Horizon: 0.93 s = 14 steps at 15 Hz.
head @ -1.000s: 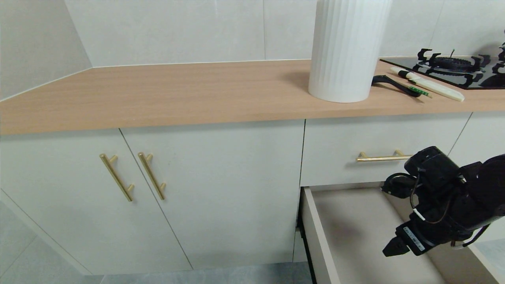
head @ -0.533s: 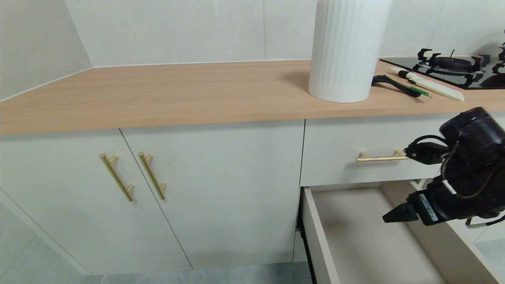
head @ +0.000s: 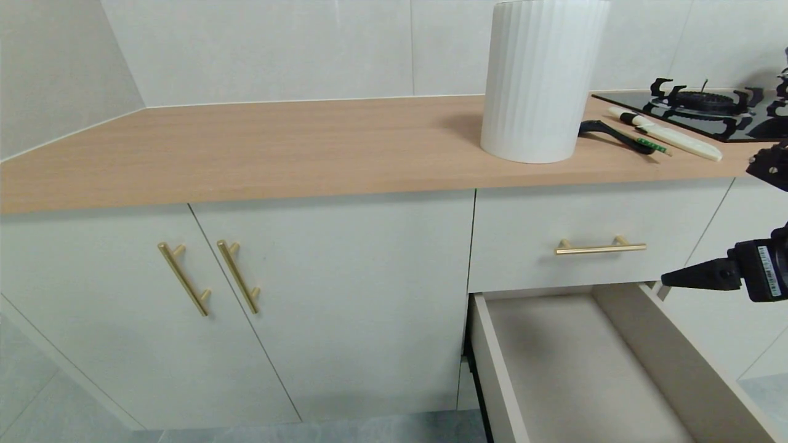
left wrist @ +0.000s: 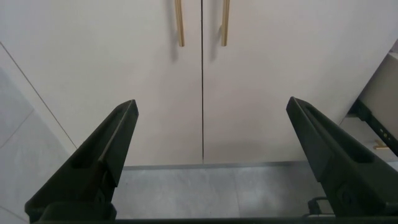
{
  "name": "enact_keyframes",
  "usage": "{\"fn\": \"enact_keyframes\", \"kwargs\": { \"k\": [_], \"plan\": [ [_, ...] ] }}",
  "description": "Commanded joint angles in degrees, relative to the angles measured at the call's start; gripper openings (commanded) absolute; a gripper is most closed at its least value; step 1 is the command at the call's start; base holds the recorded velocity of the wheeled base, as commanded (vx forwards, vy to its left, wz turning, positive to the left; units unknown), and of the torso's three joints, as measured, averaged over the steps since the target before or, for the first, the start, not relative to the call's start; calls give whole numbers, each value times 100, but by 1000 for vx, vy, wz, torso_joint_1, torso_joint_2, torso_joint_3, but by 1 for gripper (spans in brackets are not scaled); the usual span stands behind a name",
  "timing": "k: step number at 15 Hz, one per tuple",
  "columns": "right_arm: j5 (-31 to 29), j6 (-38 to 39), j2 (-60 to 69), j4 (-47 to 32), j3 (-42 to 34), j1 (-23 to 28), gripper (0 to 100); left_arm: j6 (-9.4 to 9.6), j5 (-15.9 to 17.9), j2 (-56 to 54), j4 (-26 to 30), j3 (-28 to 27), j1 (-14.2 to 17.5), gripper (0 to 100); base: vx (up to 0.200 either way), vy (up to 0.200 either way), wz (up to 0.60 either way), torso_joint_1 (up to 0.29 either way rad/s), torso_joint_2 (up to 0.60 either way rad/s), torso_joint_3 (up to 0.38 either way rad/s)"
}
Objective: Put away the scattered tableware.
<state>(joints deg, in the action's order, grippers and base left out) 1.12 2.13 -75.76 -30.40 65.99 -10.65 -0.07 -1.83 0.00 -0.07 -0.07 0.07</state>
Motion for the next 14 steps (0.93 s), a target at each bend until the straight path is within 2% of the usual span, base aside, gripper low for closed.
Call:
{"fn": "enact_keyframes", "kwargs": {
  "k": [1, 4, 7, 14],
  "plan": [
    [2, 6, 115, 8, 2, 28, 100, -1, -2, 9, -1, -1, 1, 100, 0, 0, 0, 95, -300, -203],
    [-24, 6, 115, 87, -16, 37, 100, -1, -2, 9, -1, -1, 1, 100, 0, 0, 0, 131, -299, -261],
    [-15, 6, 97, 210, -25, 90, 100, -1, -2, 9, -1, -1, 1, 100, 0, 0, 0, 89, -536, -277],
    [-7, -73, -237, 738, -42, 371, 100, -1, -2, 9, -1, -1, 1, 100, 0, 0, 0, 202, -415, -243]
  ]
}}
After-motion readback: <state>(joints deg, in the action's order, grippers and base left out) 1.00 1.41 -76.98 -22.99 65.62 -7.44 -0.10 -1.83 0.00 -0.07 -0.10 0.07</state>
